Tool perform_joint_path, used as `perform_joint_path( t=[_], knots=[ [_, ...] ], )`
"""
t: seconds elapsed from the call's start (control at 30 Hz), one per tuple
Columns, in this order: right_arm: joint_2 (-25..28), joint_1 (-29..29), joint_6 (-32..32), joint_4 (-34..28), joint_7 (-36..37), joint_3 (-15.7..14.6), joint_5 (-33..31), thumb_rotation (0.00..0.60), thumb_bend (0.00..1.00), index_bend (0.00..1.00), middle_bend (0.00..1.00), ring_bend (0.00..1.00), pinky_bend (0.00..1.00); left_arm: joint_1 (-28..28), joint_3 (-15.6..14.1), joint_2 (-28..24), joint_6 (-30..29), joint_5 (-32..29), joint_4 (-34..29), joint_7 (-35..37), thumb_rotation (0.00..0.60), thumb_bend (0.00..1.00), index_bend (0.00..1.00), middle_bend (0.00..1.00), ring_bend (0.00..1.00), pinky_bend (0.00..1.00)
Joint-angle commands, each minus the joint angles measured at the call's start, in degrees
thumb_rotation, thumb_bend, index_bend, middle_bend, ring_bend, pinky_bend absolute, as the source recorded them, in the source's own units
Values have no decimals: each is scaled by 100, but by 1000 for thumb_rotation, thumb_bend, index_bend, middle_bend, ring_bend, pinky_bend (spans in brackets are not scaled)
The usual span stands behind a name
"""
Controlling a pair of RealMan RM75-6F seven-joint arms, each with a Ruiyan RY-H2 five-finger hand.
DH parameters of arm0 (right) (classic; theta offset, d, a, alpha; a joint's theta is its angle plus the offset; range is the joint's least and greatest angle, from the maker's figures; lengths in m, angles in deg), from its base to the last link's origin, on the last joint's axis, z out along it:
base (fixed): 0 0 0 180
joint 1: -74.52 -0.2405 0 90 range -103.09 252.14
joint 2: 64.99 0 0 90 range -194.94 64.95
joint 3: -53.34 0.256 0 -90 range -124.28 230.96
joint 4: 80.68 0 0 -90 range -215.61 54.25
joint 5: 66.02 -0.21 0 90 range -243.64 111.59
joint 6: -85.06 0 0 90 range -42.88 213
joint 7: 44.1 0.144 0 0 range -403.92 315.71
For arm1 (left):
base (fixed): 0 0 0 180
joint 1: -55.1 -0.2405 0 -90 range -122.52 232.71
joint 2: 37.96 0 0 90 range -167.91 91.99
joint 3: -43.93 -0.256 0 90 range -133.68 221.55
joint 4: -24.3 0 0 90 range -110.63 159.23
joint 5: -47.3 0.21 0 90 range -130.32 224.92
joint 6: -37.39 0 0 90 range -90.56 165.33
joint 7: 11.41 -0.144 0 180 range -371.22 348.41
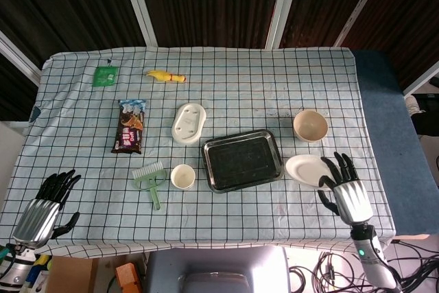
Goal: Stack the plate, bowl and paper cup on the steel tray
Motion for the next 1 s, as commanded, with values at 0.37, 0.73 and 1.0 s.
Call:
perform_joint_path(
  t=[0.37, 0.73, 1.0],
  knots=[
    [203, -726, -380, -942, -935, 429, 240, 600, 502, 730, 167, 0, 90, 30, 20, -3, 54, -29, -7, 11, 600, 367, 0, 0, 0, 47],
    [-751, -1597, -1253, -551, -1786, 556, 336, 600, 502, 727, 176, 2, 102, 53, 27, -36, 69, -26, -5, 63, 600, 368, 0, 0, 0, 46],
    [-1480, -1924, -1560, 318, -1836, 370, 384, 600, 502, 727, 186, 13, 103, 49, 17, -60, 66, -19, -12, 82, 600, 366, 0, 0, 0, 46]
  ],
)
